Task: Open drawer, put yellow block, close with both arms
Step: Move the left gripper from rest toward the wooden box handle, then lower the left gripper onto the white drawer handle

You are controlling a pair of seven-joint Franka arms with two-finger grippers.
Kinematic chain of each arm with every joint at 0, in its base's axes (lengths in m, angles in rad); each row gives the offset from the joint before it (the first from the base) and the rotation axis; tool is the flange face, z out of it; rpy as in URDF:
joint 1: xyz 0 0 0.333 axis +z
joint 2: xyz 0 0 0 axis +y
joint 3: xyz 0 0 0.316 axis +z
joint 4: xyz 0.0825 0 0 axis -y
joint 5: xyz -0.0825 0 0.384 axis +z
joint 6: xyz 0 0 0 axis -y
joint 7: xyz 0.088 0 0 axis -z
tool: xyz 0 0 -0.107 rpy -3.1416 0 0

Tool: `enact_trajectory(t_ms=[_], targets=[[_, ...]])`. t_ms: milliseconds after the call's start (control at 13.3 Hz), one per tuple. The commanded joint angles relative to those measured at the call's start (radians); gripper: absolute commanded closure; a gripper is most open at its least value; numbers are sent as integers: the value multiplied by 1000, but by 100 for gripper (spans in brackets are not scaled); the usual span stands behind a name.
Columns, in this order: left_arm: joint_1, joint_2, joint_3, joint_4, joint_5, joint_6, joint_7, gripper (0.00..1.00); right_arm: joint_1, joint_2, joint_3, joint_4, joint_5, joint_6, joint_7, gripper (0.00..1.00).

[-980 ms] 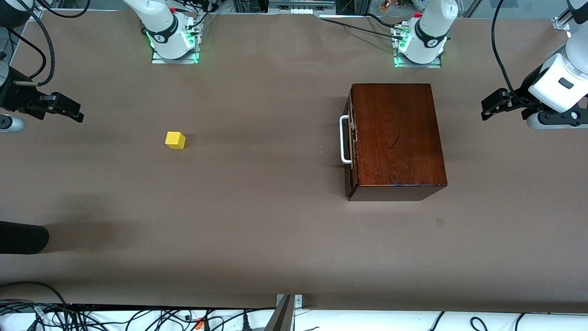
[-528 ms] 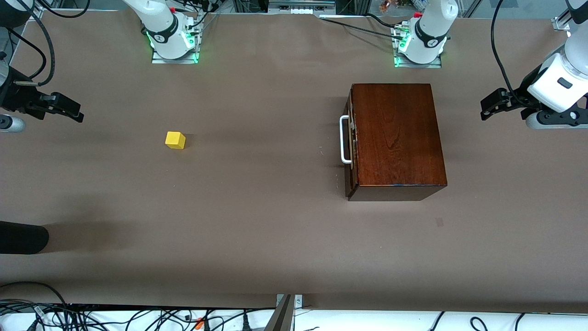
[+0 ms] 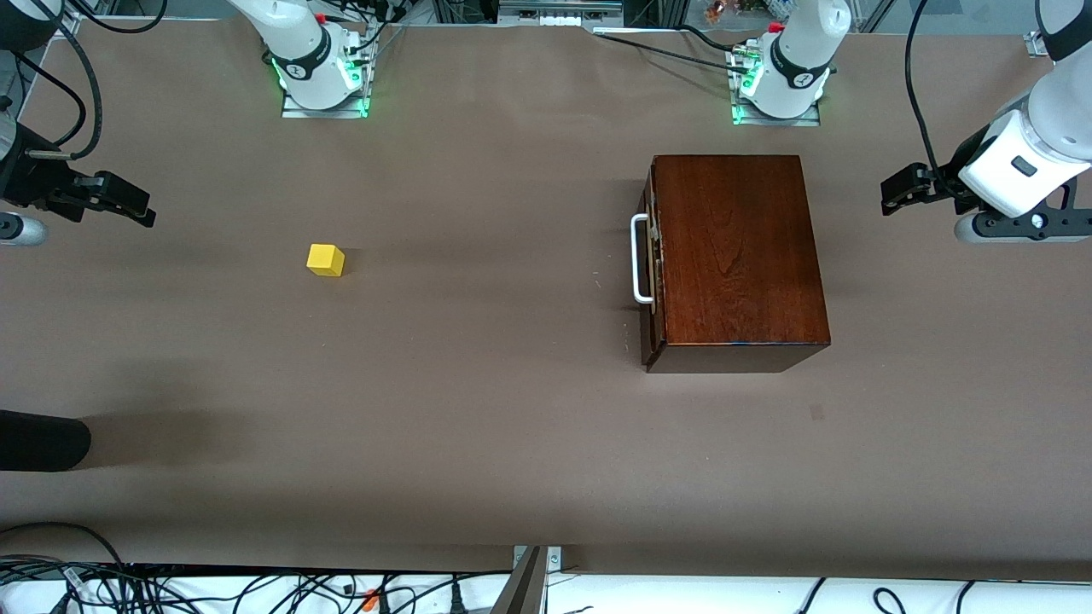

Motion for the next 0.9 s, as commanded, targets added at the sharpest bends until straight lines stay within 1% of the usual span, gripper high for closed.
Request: enact_trajectory(t_ms=[0,301,528,678,829], targets=[[-1,20,2,25,-16,-37,22,0,-14,8,15,21,2,-6,11,0],[-7,22,-10,25,-16,-41,22,0,-14,6,14,21,0,-4,11,0],[-5,25,-100,26,-18,-32,2,0,-14,3,12,22,0,-6,10,0],[-7,60,-174,37,-18,-23,-6,0,-14,4,12,22,0,-6,10,0],[-8,107,-266,55,-18,-14,-79,0,-14,1,12,22,-1,-6,8,0]])
